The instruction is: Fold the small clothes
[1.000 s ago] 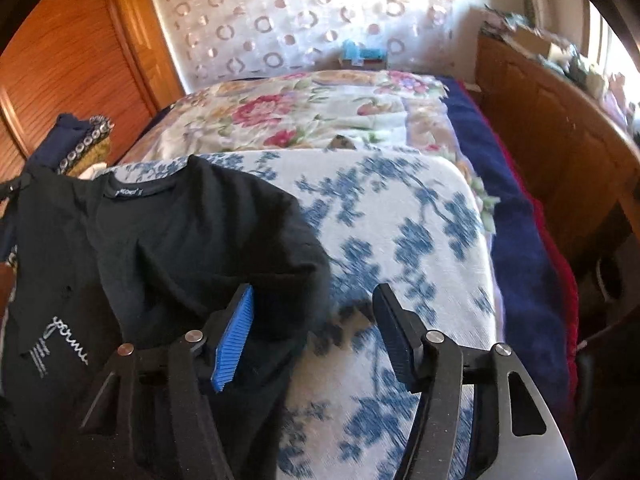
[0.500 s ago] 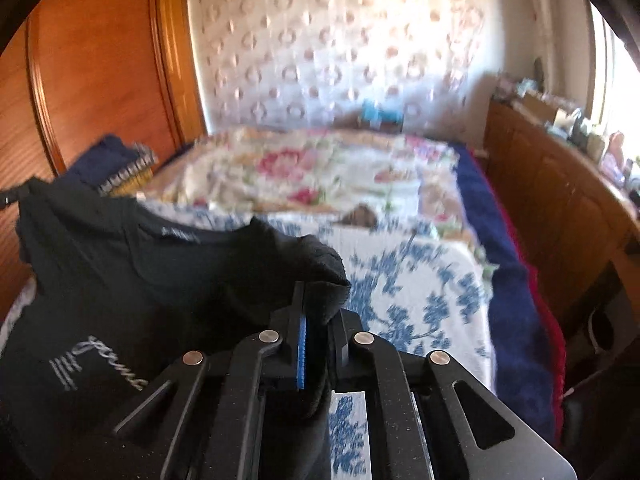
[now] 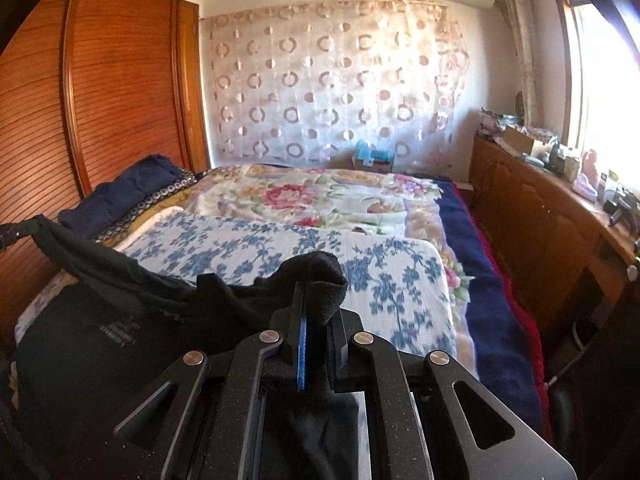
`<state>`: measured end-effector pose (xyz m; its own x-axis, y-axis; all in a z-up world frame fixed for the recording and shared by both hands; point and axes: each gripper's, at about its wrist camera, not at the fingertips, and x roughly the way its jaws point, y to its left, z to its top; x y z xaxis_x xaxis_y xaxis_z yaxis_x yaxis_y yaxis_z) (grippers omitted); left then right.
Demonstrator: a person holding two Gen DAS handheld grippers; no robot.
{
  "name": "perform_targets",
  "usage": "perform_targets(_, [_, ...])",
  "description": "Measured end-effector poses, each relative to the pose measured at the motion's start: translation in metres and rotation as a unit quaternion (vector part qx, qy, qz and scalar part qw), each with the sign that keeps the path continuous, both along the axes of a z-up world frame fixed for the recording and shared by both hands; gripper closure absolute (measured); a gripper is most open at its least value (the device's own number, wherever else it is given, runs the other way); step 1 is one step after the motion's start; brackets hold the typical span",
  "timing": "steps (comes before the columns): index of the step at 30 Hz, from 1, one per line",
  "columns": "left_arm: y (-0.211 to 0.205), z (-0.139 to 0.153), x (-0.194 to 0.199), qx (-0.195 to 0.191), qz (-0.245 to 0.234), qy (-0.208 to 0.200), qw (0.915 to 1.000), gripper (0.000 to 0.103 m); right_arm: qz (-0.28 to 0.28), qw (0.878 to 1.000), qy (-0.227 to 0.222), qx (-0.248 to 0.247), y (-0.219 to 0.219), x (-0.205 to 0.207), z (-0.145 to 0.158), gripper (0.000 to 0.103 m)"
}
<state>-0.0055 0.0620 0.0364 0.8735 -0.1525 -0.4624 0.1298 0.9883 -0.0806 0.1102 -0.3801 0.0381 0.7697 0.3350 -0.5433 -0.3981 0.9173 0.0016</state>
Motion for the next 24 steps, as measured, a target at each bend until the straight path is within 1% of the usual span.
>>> perform_targets(2, [0.005,0.000,-0.022,-0.009,0.007,-0.003,0.9999,0.102,-0.001,1.000,-0.007,0.003,-0.005,-0.022,0.007,0.099])
perform_targets(5, [0.015,-0.011,-0.053,-0.017,0.016,0.009,0.9997,0.101,0.002,1.000,-0.005,0.011,-0.015,-0.053,0.015,0.099])
perform_targets(6, [0.017,-0.014,-0.058,-0.016,0.018,0.013,0.9996,0.101,0.005,1.000,0.003,0.007,-0.018,-0.066,0.014,0.099])
perform_targets(8, [0.022,-0.023,-0.067,-0.011,0.028,0.022,0.9993,0.101,0.008,1.000,0.005,-0.008,-0.021,-0.087,0.013,0.099])
perform_targets(9, [0.025,-0.030,-0.071,-0.007,0.035,0.034,0.9988,0.101,0.010,1.000,0.008,-0.009,-0.023,-0.094,0.011,0.099])
perform_targets(11, [0.027,-0.042,-0.070,-0.005,0.038,0.061,0.9974,0.101,0.013,0.999,0.031,-0.008,-0.030,-0.105,0.002,0.099])
perform_targets(13, [0.027,-0.053,-0.069,-0.002,0.043,0.077,0.9961,0.098,0.011,0.998,0.060,-0.011,-0.033,-0.108,-0.012,0.098])
perform_targets(14, [0.024,-0.058,-0.070,0.002,0.043,0.082,0.9957,0.098,0.012,0.996,0.083,-0.008,-0.035,-0.108,-0.023,0.098])
perform_targets(17, [0.022,-0.067,-0.070,0.009,0.041,0.091,0.9949,0.093,0.009,0.994,0.111,-0.018,-0.037,-0.109,-0.044,0.098])
perform_targets(19, [0.023,-0.067,-0.070,0.009,0.039,0.093,0.9948,0.089,-0.003,0.993,0.120,-0.022,-0.039,-0.109,-0.051,0.087])
perform_targets(20, [0.023,-0.066,-0.069,0.009,0.035,0.093,0.9950,0.087,-0.006,0.992,0.120,-0.023,-0.041,-0.110,-0.052,0.085])
perform_targets(22, [0.022,-0.062,-0.070,0.011,0.023,0.088,0.9958,0.081,-0.015,0.993,0.110,-0.024,-0.043,-0.108,-0.046,0.065])
perform_targets(24, [0.022,-0.055,-0.070,0.011,0.021,0.082,0.9964,0.078,-0.014,0.995,0.097,-0.018,-0.047,-0.108,-0.036,0.054])
